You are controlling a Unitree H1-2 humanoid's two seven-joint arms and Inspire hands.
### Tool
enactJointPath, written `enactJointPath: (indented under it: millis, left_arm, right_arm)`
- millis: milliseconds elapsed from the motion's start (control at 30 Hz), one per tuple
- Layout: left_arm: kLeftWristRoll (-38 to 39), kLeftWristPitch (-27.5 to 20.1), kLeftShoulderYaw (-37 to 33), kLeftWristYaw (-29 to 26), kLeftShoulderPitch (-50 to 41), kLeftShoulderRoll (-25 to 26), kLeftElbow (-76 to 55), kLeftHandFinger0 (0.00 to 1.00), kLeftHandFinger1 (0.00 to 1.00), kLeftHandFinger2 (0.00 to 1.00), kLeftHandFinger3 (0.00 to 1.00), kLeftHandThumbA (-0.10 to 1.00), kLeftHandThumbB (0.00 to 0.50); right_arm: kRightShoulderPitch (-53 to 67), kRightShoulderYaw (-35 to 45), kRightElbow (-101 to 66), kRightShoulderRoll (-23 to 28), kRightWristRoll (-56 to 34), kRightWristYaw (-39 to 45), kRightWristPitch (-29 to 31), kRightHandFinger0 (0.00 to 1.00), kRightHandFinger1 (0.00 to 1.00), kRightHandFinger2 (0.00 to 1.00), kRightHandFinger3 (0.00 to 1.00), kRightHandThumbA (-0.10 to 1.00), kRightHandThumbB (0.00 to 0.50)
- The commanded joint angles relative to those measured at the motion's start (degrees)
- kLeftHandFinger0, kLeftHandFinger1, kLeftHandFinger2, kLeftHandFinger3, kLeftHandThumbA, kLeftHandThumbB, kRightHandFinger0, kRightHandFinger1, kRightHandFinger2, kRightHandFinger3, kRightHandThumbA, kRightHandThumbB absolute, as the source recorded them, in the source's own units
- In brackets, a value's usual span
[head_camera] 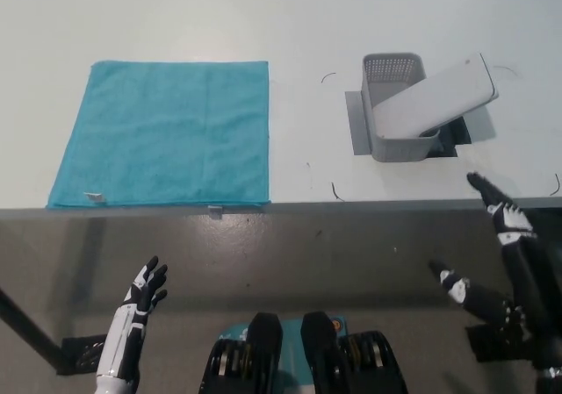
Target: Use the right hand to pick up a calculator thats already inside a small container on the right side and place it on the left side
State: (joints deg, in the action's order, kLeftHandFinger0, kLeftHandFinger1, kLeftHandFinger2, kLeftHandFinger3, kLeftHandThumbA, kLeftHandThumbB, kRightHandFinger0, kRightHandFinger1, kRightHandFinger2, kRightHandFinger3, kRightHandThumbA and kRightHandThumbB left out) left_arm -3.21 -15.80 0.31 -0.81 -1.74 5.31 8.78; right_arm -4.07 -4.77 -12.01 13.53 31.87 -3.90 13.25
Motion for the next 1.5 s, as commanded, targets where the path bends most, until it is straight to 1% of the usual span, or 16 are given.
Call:
enactJointPath:
  millis: [0,67,100,133,200,300,433,567,633,667,800,867,1000,1233,1400,1467]
  left_arm:
    - [-1.1,-8.16,0.75,-1.01,1.24,0.86,-0.75,1.0,1.0,1.0,1.0,1.0,0.0]
    - [-0.9,-7.86,0.7,-0.83,1.25,0.83,-0.94,1.0,1.0,1.0,1.0,1.0,0.0]
    - [-0.89,-8.0,0.68,-0.82,1.25,0.82,-0.89,1.0,1.0,1.0,1.0,1.0,0.0]
    - [-0.86,-8.13,0.69,-0.82,1.27,0.81,-0.8,1.0,1.0,1.0,1.0,1.0,0.0]
    - [-0.2,-8.36,0.63,-0.41,1.25,0.78,-0.75,1.0,1.0,1.0,1.0,1.0,0.0]
    - [-0.5,-8.77,0.52,-0.49,0.83,0.73,-0.66,1.0,1.0,1.0,1.0,1.0,0.0]
    - [-0.67,-9.21,0.51,-0.57,1.0,0.7,-0.16,1.0,1.0,1.0,1.0,1.0,0.0]
    - [-0.9,-9.97,0.35,-0.48,0.93,0.74,0.25,1.0,1.0,1.0,1.0,1.0,0.0]
    - [-0.96,-9.4,0.3,-0.37,0.79,0.71,-0.16,1.0,1.0,1.0,1.0,1.0,0.0]
    - [-0.93,-9.42,0.29,-0.32,0.79,0.73,-0.12,1.0,1.0,1.0,1.0,1.0,0.0]
    - [-0.77,-9.97,0.2,0.0,0.93,0.82,0.44,1.0,1.0,1.0,1.0,1.0,0.0]
    - [-0.39,-10.13,0.1,0.37,0.62,0.9,0.61,1.0,1.0,1.0,1.0,1.0,0.0]
    - [-0.13,-10.58,0.08,0.48,0.6,0.86,0.79,1.0,1.0,1.0,1.0,1.0,0.0]
    - [-0.28,-10.65,0.04,0.43,0.2,0.83,0.94,1.0,1.0,1.0,1.0,1.0,0.0]
    - [-0.11,-10.55,-0.02,0.57,0.19,0.81,1.02,1.0,1.0,1.0,1.0,1.0,0.0]
    - [-0.18,-11.05,-0.08,0.51,-0.11,0.74,1.38,1.0,1.0,1.0,1.0,1.0,0.0]
  right_arm:
    - [-11.51,1.29,-7.73,6.79,23.81,8.97,-10.36,1.0,1.0,1.0,1.0,0.7,0.476]
    - [-14.15,0.58,-5.96,7.71,25.6,10.03,-11.65,1.0,1.0,1.0,1.0,0.76,0.475]
    - [-15.57,0.15,-4.81,8.11,26.29,10.19,-12.02,1.0,1.0,1.0,1.0,0.8,0.483]
    - [-16.42,-0.13,-3.96,8.39,26.49,9.97,-12.1,1.0,1.0,1.0,1.0,0.81,0.485]
    - [-19.23,-1.09,-1.25,9.33,28.51,10.15,-12.88,1.0,1.0,1.0,1.0,0.92,0.496]
    - [-22.74,-2.55,3.67,10.31,28.58,9.01,-12.77,1.0,1.0,1.0,1.0,0.98,0.5]
    - [-26.52,-4.6,8.33,11.1,30.64,10.3,-14.63,1.0,1.0,1.0,1.0,0.99,0.5]
    - [-30.35,-7.17,15.06,11.83,31.65,9.11,-15.21,1.0,1.0,1.0,1.0,0.98,0.5]
    - [-32.08,-8.64,17.94,12.15,33.11,8.38,-15.68,1.0,1.0,1.0,1.0,0.98,0.5]
    - [-32.48,-9.14,18.5,12.3,33.33,8.35,-15.93,1.0,1.0,1.0,1.0,0.95,0.5]
    - [-35.11,-11.98,22.43,12.58,34.6,6.87,-16.36,1.0,1.0,1.0,1.0,0.96,0.5]
    - [-36.41,-13.14,24.8,12.54,34.38,6.64,-16.32,1.0,1.0,1.0,1.0,1.0,0.5]
    - [-38.63,-14.91,28.22,12.49,35.21,6.71,-17.18,1.0,1.0,1.0,1.0,1.0,0.5]
    - [-41.09,-17.54,34.27,11.9,35.98,4.02,-17.53,1.0,1.0,1.0,1.0,1.0,0.5]
    - [-44.04,-19.56,38.55,11.21,35.85,3.78,-17.55,1.0,1.0,1.0,1.0,1.0,0.489]
    - [-44.91,-20.48,40.7,10.91,36.03,3.23,-17.47,1.0,1.0,1.0,1.0,1.0,0.495]
